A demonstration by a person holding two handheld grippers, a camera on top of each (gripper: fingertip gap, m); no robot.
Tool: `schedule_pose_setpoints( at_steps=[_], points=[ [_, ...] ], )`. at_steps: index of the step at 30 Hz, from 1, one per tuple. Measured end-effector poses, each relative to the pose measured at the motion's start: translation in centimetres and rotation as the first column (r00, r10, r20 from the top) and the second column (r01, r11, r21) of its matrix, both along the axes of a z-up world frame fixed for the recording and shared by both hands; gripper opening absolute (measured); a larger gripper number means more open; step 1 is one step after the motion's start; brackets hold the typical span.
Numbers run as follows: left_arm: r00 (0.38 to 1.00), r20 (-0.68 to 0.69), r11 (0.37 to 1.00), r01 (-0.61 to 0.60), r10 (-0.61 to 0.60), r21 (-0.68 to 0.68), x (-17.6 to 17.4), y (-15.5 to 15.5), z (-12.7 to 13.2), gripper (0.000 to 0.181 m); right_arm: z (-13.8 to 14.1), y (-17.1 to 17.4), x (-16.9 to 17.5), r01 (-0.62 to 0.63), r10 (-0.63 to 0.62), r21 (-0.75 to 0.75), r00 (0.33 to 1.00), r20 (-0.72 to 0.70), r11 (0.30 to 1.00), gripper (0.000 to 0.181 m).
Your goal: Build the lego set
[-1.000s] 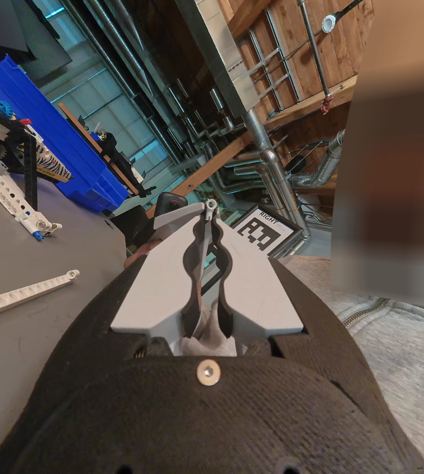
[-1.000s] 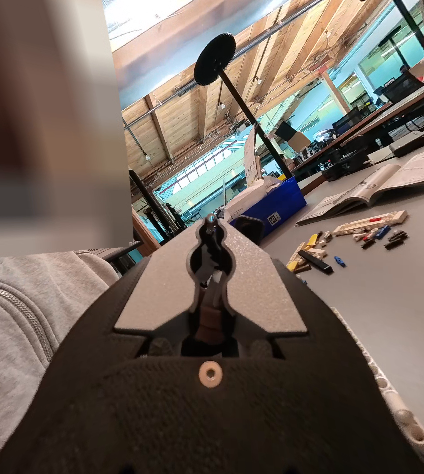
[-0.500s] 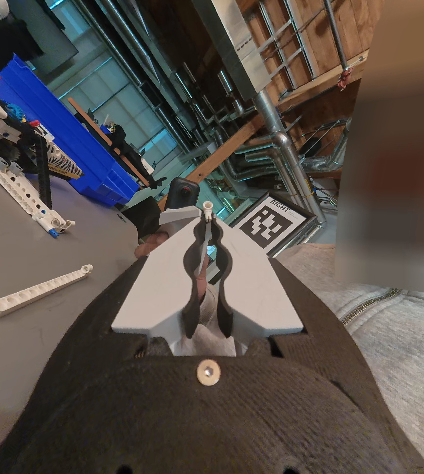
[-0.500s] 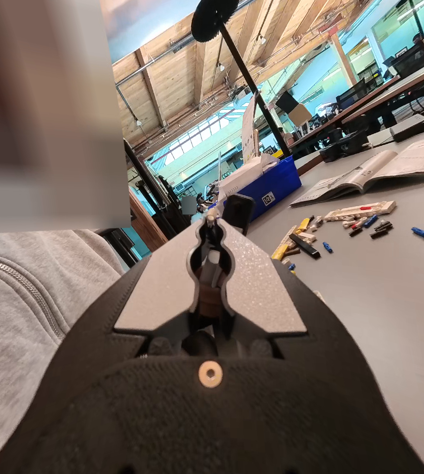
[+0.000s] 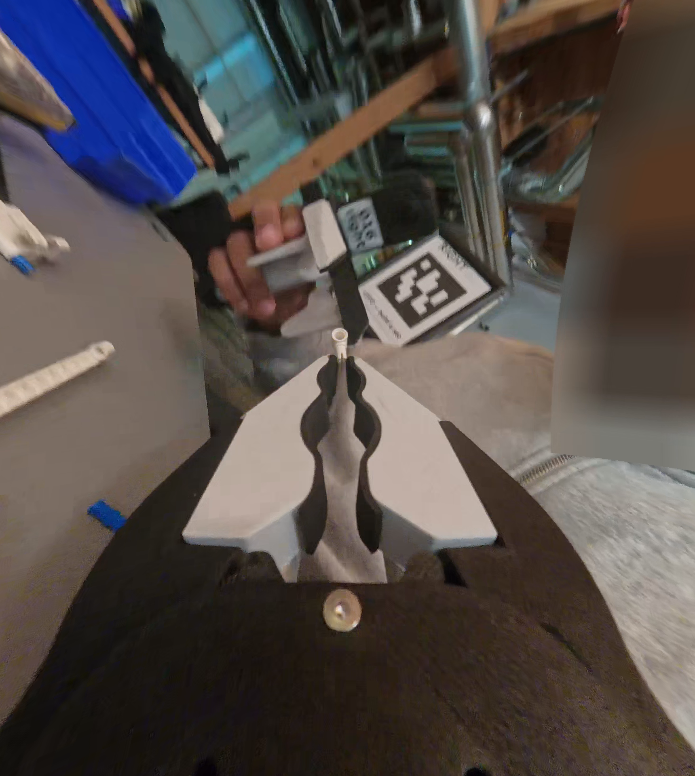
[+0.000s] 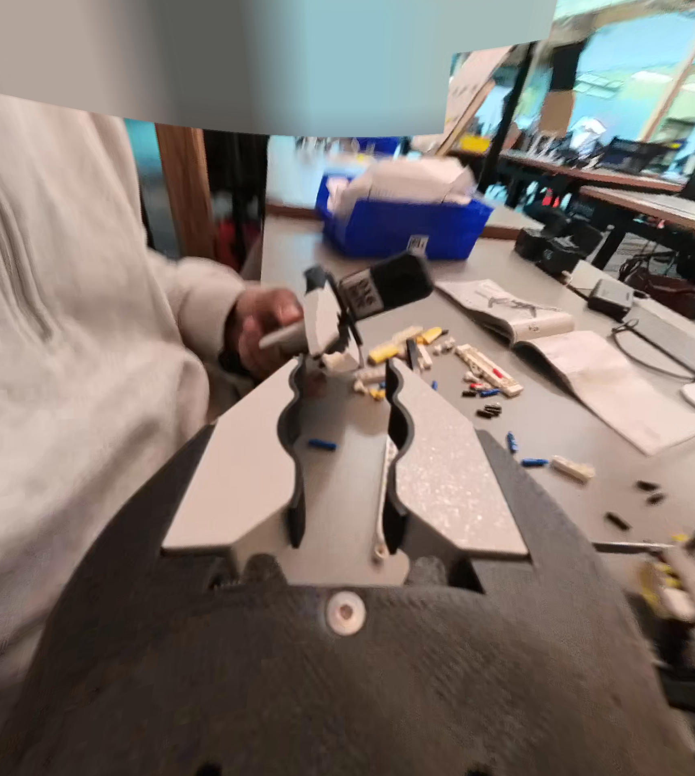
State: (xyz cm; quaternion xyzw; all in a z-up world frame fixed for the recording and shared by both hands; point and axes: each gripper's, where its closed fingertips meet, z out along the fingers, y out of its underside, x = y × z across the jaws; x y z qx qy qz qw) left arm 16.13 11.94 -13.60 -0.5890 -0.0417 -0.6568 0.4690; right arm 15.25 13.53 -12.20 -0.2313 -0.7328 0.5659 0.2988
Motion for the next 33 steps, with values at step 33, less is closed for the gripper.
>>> schedule_pose_setpoints(
  at_steps=[33],
  points=[
    [0.841, -0.479, 0.967, -0.193, 0.251, 0.168, -0.2, 0.8, -1.3, 0.000, -2.1, -0.5, -0.1, 0.020, 0.033, -0.108, 0.883, 0.469, 0.994, 0.013]
  ],
)
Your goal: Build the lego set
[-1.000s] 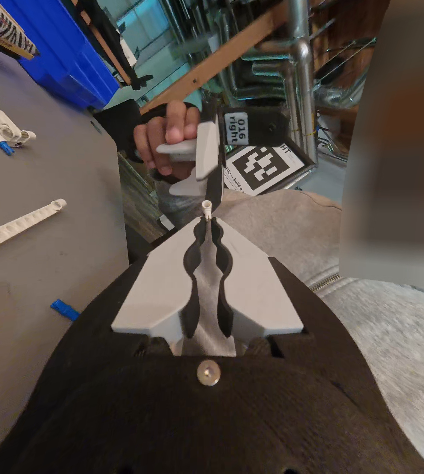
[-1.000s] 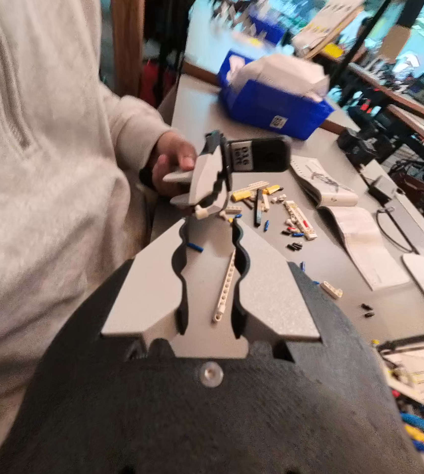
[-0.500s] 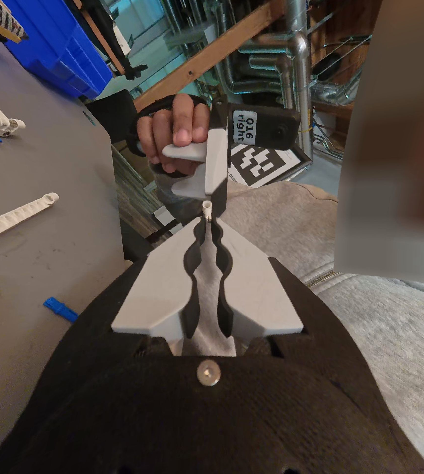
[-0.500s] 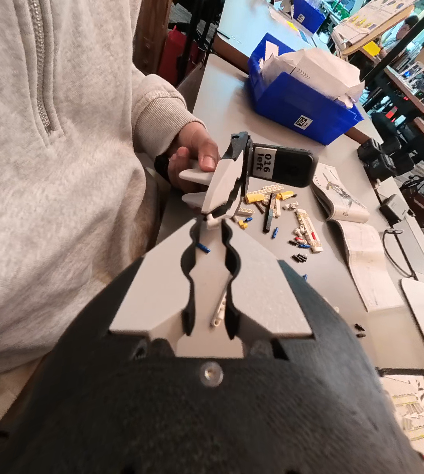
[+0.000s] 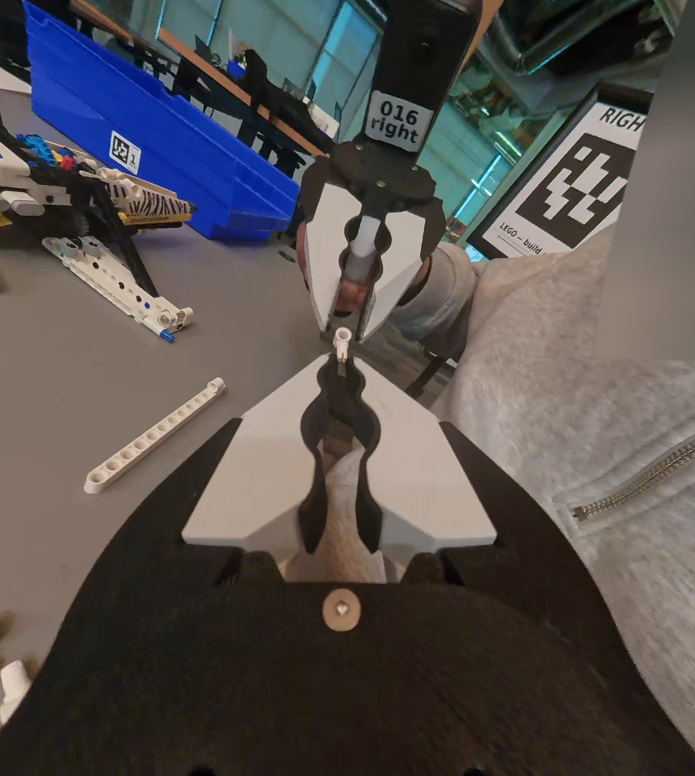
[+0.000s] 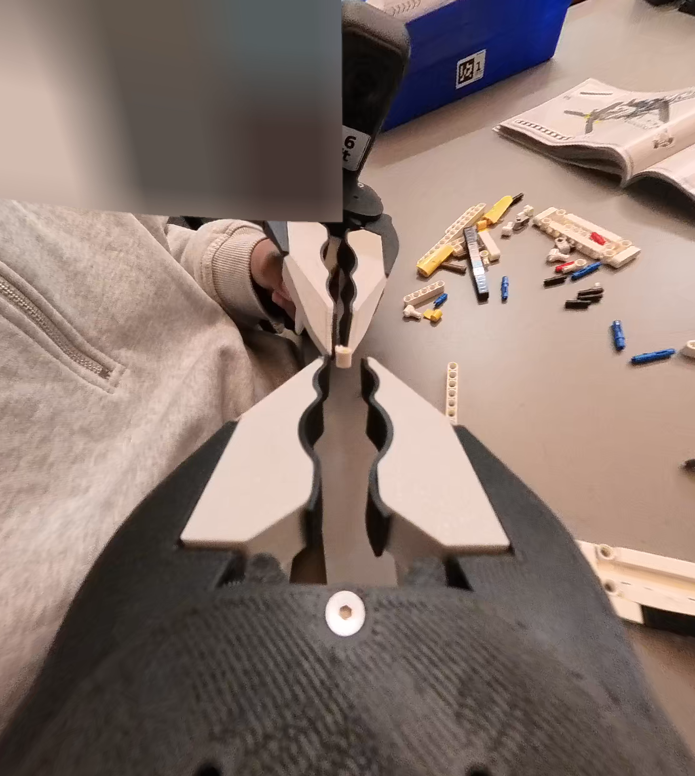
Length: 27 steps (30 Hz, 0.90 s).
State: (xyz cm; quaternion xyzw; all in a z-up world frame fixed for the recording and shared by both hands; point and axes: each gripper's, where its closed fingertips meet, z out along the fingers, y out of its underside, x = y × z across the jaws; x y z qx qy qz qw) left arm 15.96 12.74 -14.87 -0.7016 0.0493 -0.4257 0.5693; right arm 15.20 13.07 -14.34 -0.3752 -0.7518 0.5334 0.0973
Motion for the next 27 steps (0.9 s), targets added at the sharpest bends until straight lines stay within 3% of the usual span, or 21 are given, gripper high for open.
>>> schedule_pose_setpoints(
  at_steps=[18, 21, 23, 25, 27],
  points=[
    [0.999, 0.003, 0.998, 0.043, -0.043, -0.040, 0.8, 0.0, -0.6, 0.000, -0.6, -0.6, 0.8, -0.088, 0.087, 0.071, 0.996, 0.018, 0.994, 0.005],
    [1.000, -0.011, 0.998, -0.028, 0.028, -0.053, 0.0, 0.8, -0.9, 0.001, -0.9, 0.2, 0.2, -0.046, 0.043, 0.099, 0.999, 0.034, 0.994, 0.005],
    [0.991, -0.062, 0.989, -0.124, 0.119, -0.081, -1.4, 1.5, -1.5, 0.014, -1.5, 1.7, -0.5, 0.029, -0.041, 0.141, 0.996, 0.083, 0.990, 0.005],
    [0.967, -0.145, 0.967, -0.228, 0.212, -0.110, -3.2, 2.4, -2.0, 0.027, -2.8, 3.7, -1.2, 0.108, -0.146, 0.254, 0.979, 0.139, 0.961, 0.005],
    [0.939, -0.277, 0.956, -0.252, 0.205, -0.147, -4.1, 2.9, -2.7, 0.040, -4.0, 4.9, -1.3, 0.121, -0.203, 0.383, 0.962, 0.181, 0.916, 0.005]
  ],
)
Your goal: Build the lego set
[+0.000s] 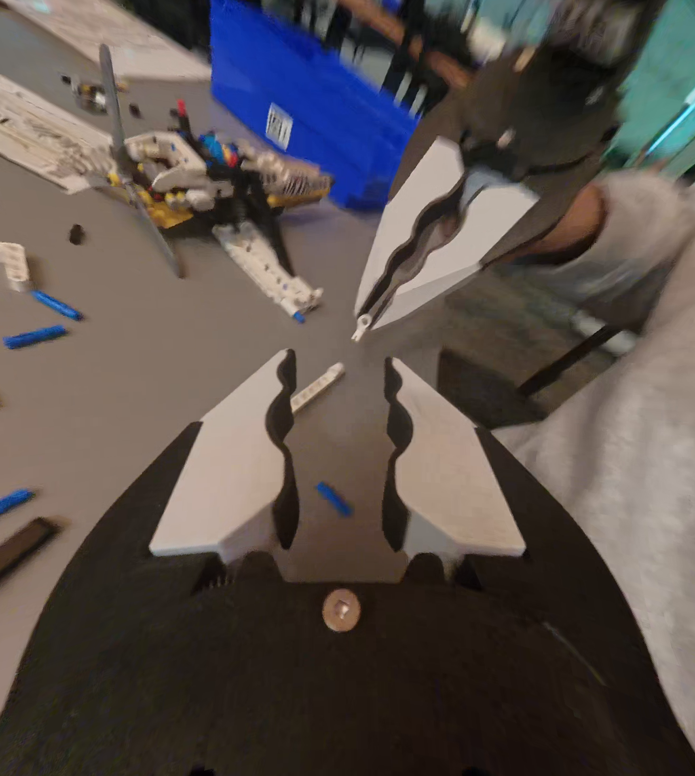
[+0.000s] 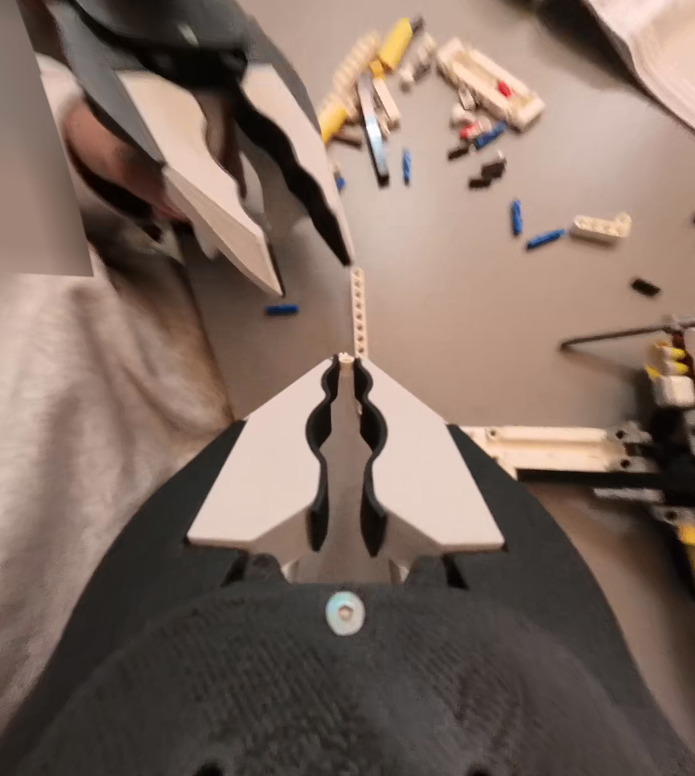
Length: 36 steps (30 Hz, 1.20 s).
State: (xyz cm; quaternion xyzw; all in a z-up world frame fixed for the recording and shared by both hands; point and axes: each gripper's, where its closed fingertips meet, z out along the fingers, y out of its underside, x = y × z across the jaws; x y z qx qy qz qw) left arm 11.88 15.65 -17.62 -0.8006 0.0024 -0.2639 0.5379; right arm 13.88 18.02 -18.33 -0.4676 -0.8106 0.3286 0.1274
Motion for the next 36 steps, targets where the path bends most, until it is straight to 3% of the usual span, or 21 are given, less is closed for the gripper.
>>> schedule_pose_setpoints(
  at_steps=[2, 4, 9, 13, 16, 22, 36],
  points=[
    [0.979, -0.205, 0.987, -0.011, -0.022, -0.159, -1.5, 0.3, -2.7, 0.053, -0.9, 0.1, -0.1, -0.012, 0.007, 0.103, 0.999, 0.049, 0.995, 0.005],
    [0.949, -0.309, 0.966, -0.020, -0.063, -0.258, -2.4, 0.5, -4.7, 0.055, -1.9, 0.0, -0.3, -0.036, 0.017, 0.188, 0.995, 0.097, 0.981, 0.005],
    [0.957, -0.255, 0.946, 0.055, -0.142, -0.321, -1.5, 0.9, -6.2, 0.043, -3.8, 0.1, -0.5, -0.061, -0.009, 0.297, 0.973, 0.229, 0.953, 0.005],
    [0.938, -0.275, 0.931, 0.109, -0.213, -0.348, -0.5, 0.5, -7.0, 0.016, -4.3, 0.4, -0.2, -0.083, -0.039, 0.353, 0.945, 0.324, 0.932, 0.005],
    [0.937, -0.258, 0.925, 0.135, -0.235, -0.355, -0.1, 0.3, -7.0, 0.008, -4.5, 0.4, 0.0, -0.105, -0.045, 0.368, 0.925, 0.377, 0.924, 0.005],
    [0.941, -0.228, 0.920, 0.156, -0.249, -0.361, 0.1, 0.3, -7.0, 0.007, -4.8, 0.4, 0.4, -0.140, -0.043, 0.384, 0.902, 0.430, 0.912, 0.005],
    [0.942, -0.206, 0.914, 0.176, -0.264, -0.365, 0.3, 0.2, -7.0, 0.006, -4.9, 0.4, 0.2, -0.219, 0.019, 0.455, 0.914, 0.404, 0.863, 0.005]
  ],
)
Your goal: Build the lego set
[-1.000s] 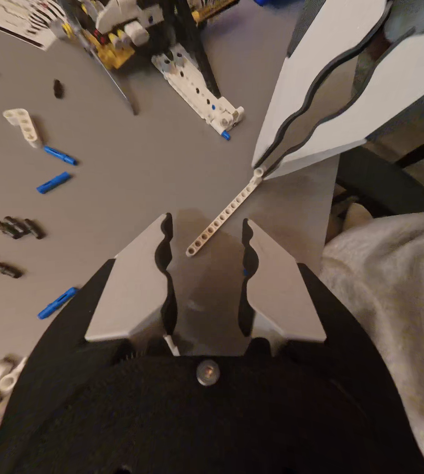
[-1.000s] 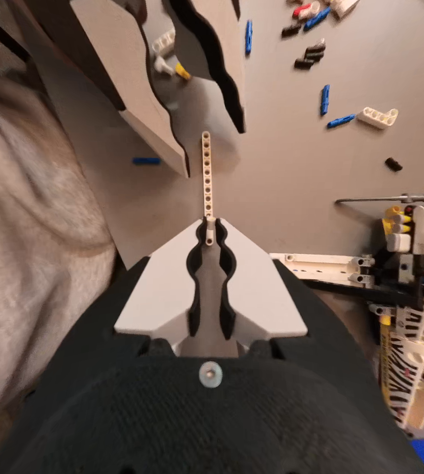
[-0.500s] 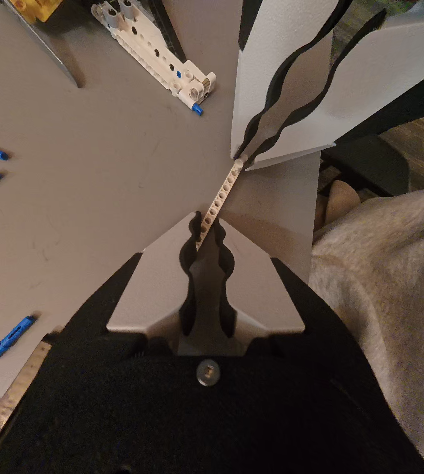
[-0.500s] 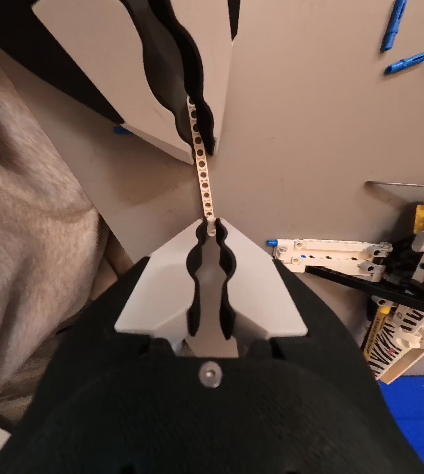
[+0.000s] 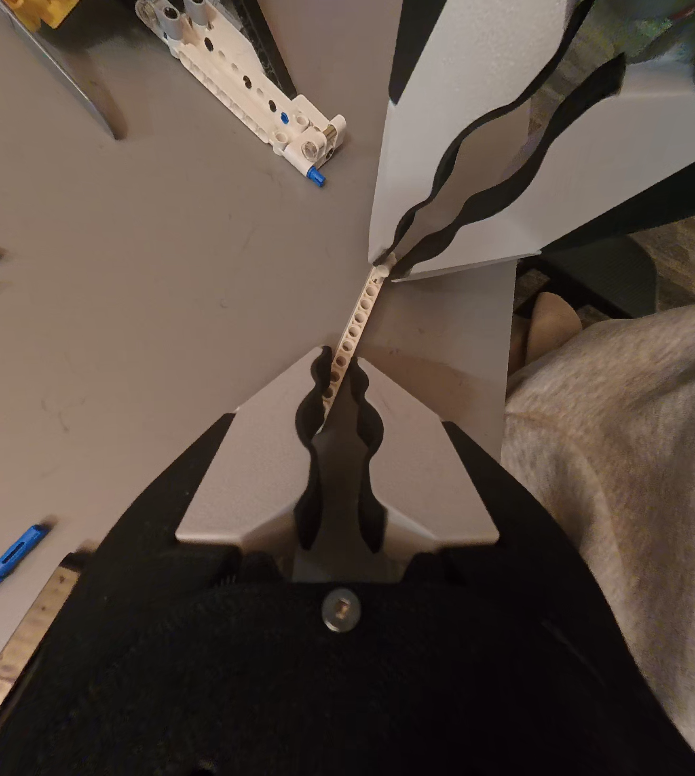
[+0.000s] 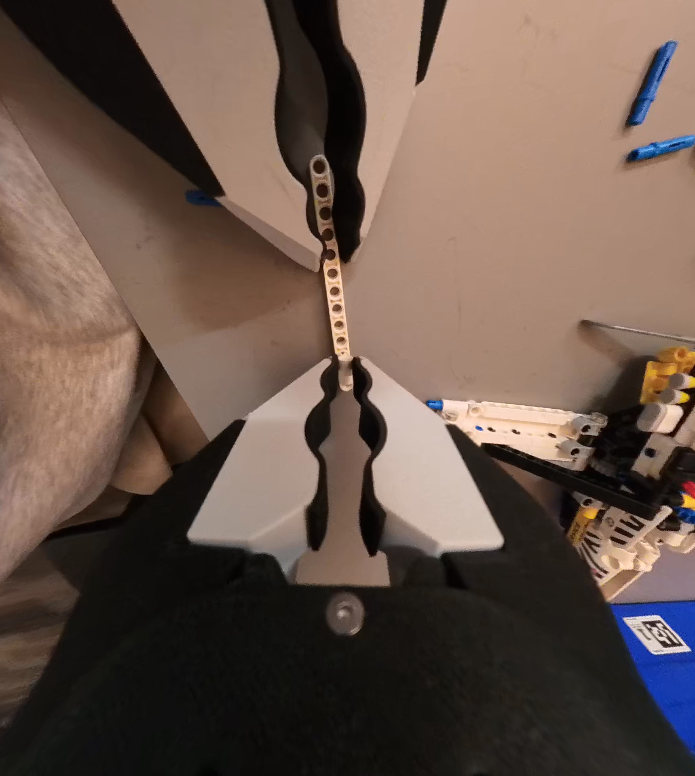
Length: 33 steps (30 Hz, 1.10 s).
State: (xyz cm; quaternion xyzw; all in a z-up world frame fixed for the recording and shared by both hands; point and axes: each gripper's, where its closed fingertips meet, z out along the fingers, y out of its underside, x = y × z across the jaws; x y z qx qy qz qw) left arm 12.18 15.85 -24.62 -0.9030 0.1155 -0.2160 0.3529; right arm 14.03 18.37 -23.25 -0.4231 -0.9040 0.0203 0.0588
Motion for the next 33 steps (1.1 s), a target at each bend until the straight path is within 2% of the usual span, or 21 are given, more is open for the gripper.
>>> schedule_pose_setpoints(
  at_steps=[18, 22, 30, 33],
  points=[
    [1.000, 0.017, 1.000, -0.002, 0.002, -0.008, 0.01, -0.01, 0.00, 0.006, -0.03, 0.01, -0.05, -0.032, 0.032, -0.031, 0.999, 0.010, 0.999, 0.006],
    [1.000, 0.030, 1.000, -0.009, 0.009, -0.014, 0.00, -0.02, -0.01, 0.007, -0.03, 0.01, -0.01, -0.056, 0.056, -0.006, 0.998, -0.017, 0.998, 0.006],
    [0.999, 0.036, 1.000, -0.014, 0.015, -0.017, -0.01, -0.02, -0.01, 0.006, -0.20, -0.33, 0.07, -0.119, 0.142, 0.149, 0.978, -0.152, 0.982, 0.006],
    [0.999, 0.036, 1.000, -0.014, 0.015, -0.017, -0.01, -0.02, -0.01, 0.006, -0.17, -0.27, 0.09, -0.070, 0.084, 0.094, 0.984, -0.156, 0.993, 0.006]
  ],
)
